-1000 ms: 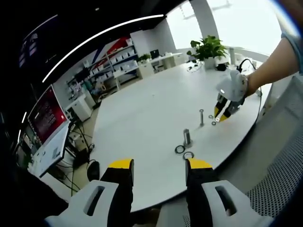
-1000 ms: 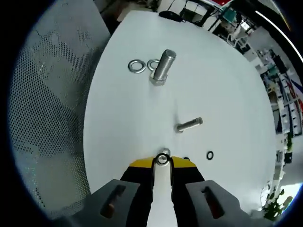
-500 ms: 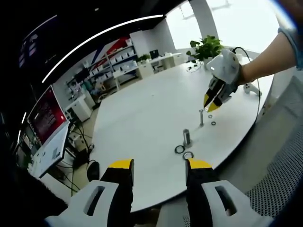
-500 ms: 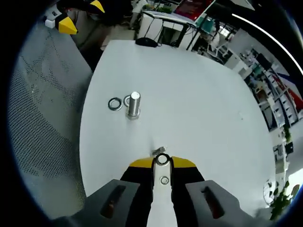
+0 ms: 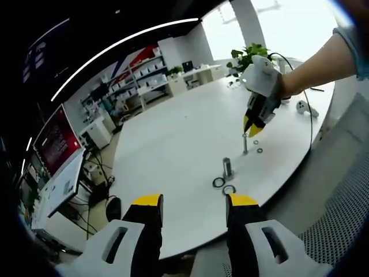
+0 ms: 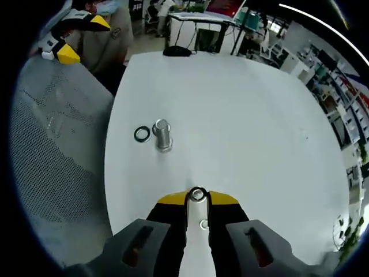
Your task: Place the washer onto the threaded stud by aligning its center hole with the stud, sliding it down to the base, and recovering from edge contact or off-axis alignment until the washer reaches the visible bottom stop.
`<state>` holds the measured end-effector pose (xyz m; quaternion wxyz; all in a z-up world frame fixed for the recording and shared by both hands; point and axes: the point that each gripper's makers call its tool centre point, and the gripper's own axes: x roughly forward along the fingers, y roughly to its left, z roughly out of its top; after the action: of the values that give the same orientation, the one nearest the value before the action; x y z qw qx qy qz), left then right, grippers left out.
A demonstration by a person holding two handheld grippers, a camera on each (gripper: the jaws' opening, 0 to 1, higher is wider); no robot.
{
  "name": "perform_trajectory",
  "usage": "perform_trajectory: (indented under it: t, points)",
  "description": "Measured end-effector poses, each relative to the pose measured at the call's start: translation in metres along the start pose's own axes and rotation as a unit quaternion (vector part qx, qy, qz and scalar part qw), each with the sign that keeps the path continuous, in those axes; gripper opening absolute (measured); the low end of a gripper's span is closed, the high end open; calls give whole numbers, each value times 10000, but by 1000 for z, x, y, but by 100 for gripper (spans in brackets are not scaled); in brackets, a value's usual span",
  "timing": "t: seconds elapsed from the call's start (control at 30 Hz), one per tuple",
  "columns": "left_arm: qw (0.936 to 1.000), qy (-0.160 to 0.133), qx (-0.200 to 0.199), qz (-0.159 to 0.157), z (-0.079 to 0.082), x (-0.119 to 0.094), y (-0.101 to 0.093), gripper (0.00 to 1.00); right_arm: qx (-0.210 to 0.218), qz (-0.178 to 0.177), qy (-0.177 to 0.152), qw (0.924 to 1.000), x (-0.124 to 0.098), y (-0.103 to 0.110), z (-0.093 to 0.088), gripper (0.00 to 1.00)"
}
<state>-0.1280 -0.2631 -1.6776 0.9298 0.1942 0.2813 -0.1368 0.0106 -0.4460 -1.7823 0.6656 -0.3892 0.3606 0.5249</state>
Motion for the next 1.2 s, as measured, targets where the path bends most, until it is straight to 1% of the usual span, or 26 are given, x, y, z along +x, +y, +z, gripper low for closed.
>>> perform_trajectory:
  t: [0.17,0.37,0.53,0.63,0.8,0.9,1.2]
  points:
    - [10000,-6,-7,9,0,0,0,41,55,124,129,9998,4,-3,1,13]
    - [10000,-10,-15,17,0,0,1,41,61,231,345,9991,10,-2,-6,13]
    - [10000,-3,-15,19,0,0,1,41,122,231,304,9992,11,-3,-4,13]
    - [10000,15,-11,15,-1,0,1,41,46,259,384,9989,14,-2,-6,13]
    - [10000,17,-6,12,-1,0,0,41,30,280,384,9989,16,0,-5,13]
    - [10000,17,-9,21,-1,0,1,41,-68,265,461,9986,20,2,-9,13]
    - [10000,34,-8,17,-1,0,1,41,-89,324,574,9978,32,7,-18,13]
